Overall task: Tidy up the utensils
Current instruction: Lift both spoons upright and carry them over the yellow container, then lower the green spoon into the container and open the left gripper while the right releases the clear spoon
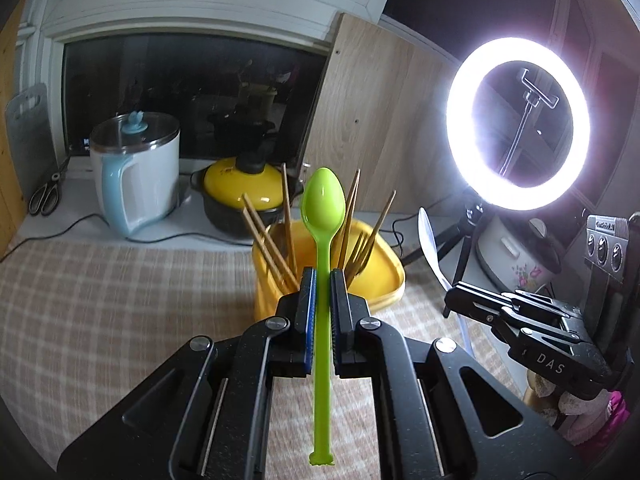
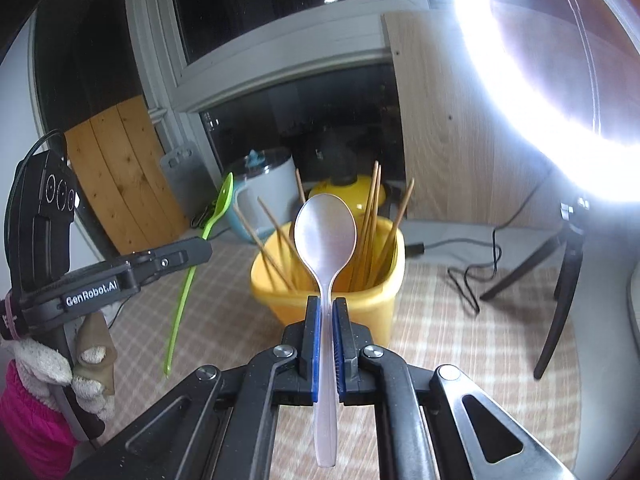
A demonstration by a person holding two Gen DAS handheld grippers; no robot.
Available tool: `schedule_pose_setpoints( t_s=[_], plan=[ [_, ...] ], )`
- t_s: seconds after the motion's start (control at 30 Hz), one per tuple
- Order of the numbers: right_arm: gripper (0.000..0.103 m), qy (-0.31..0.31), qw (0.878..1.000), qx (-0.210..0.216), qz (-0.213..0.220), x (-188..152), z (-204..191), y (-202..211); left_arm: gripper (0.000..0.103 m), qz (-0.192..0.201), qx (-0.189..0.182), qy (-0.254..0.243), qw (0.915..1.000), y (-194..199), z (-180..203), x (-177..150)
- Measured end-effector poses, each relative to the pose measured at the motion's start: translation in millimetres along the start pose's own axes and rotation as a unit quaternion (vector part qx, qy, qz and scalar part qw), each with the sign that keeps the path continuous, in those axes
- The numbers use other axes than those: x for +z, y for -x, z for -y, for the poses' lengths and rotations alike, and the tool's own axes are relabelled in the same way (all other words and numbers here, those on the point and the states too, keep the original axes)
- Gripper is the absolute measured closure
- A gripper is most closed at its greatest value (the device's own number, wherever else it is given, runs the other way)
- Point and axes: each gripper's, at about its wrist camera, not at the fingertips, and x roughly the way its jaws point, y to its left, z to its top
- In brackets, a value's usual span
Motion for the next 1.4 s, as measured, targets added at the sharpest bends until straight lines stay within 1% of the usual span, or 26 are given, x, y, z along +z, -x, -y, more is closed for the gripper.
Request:
schedule_pose_setpoints(
  t_s=[0.17, 0.43, 0.53, 0.63, 0.8, 0.97, 1.1, 1.4],
  plan=[
    [0.1, 0.0, 1.0, -0.001, 0.012, 20.3, 2.5, -10.9, 0.099, 0.002, -0.01, 0.003, 0.9999, -14.7, -1.1, 18.1],
    [0.1, -0.017, 0.999, 0.005, 0.029, 53.0, 10.1, -34.5, 0.099, 0.009, -0.02, 0.041, 0.9989, -38.7, -13.8, 42.0],
    [0.1, -0.02, 0.999, 0.01, 0.035, 60.0, 11.2, -42.3, 0.099, 0.016, -0.023, 0.05, 0.9983, -45.2, -16.7, 49.3],
    [0.1, -0.026, 0.999, 0.012, 0.039, 65.5, 11.2, -53.5, 0.099, 0.032, -0.016, 0.055, 0.9979, -51.5, -18.7, 54.6],
    [0.1, -0.029, 0.999, 0.003, 0.04, 67.0, 12.8, -71.2, 0.099, 0.038, -0.009, 0.074, 0.9965, -68.2, -24.3, 56.8],
    [0.1, -0.028, 0.998, -0.009, 0.046, 65.2, 17.7, -83.2, 0.099, 0.049, 0.002, 0.067, 0.9965, -78.9, -21.9, 56.0],
    [0.1, -0.026, 0.998, -0.016, 0.053, 61.4, 20.7, -91.0, 0.099, 0.058, 0.01, 0.052, 0.9969, -83.0, -16.9, 51.7],
    [0.1, -0.023, 0.997, -0.013, 0.069, 42.6, 19.5, -97.0, 0.099, 0.066, 0.013, 0.049, 0.9965, -85.1, -15.9, 38.9]
  ],
)
